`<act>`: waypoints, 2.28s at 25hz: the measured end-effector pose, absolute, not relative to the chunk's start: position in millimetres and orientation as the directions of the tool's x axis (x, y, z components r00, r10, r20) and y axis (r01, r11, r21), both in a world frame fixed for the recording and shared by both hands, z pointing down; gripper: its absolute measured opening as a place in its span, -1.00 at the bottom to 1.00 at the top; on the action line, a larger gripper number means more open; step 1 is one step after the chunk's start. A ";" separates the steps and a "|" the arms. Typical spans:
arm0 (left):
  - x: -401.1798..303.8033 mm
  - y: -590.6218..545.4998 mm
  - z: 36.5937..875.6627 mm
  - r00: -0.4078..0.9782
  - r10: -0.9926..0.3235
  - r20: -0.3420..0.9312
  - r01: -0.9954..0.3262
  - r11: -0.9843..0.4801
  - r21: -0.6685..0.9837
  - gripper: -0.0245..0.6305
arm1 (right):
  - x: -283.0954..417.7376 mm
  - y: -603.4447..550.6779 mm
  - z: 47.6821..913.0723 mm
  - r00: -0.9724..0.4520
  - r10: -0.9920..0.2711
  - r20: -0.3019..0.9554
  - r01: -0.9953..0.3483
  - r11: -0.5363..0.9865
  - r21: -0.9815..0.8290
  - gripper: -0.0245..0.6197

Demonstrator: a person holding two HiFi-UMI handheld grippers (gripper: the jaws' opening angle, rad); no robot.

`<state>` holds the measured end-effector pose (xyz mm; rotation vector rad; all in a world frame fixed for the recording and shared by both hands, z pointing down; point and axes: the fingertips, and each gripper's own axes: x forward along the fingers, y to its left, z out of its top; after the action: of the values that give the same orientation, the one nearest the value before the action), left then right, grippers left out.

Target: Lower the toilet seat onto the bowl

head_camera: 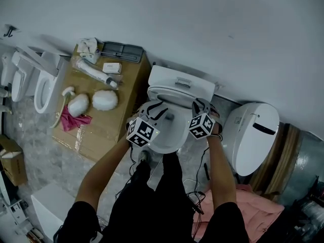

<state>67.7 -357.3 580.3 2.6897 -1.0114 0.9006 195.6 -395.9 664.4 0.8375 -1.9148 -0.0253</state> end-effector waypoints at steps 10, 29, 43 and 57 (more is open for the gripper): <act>60.8 -355.6 636.4 0.543 -0.433 0.719 -0.463 -0.869 -0.173 -0.47 | 184.4 -332.6 661.6 -0.332 -0.415 0.847 -0.390 0.878 0.277 -0.70; 48.5 -237.2 681.0 0.565 -0.080 0.821 -0.059 -0.997 -0.056 -0.70 | 153.4 -216.2 699.2 -0.304 -0.264 0.915 -0.324 0.932 0.161 -0.70; 18.8 -93.2 793.4 0.497 -0.019 0.867 -0.008 -1.000 -0.017 -0.68 | 125.6 -76.8 811.0 -0.283 -0.157 0.946 -0.322 0.945 0.061 -0.55; 5.9 -26.0 914.0 0.394 -0.089 0.915 -0.010 -0.996 -0.092 -0.67 | 113.5 -14.1 929.5 -0.271 -0.212 0.939 -0.252 0.957 0.143 -0.44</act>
<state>5.9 -26.0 914.0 2.6814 -0.0954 1.7669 113.5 -14.1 929.5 0.3396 -1.8579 0.0403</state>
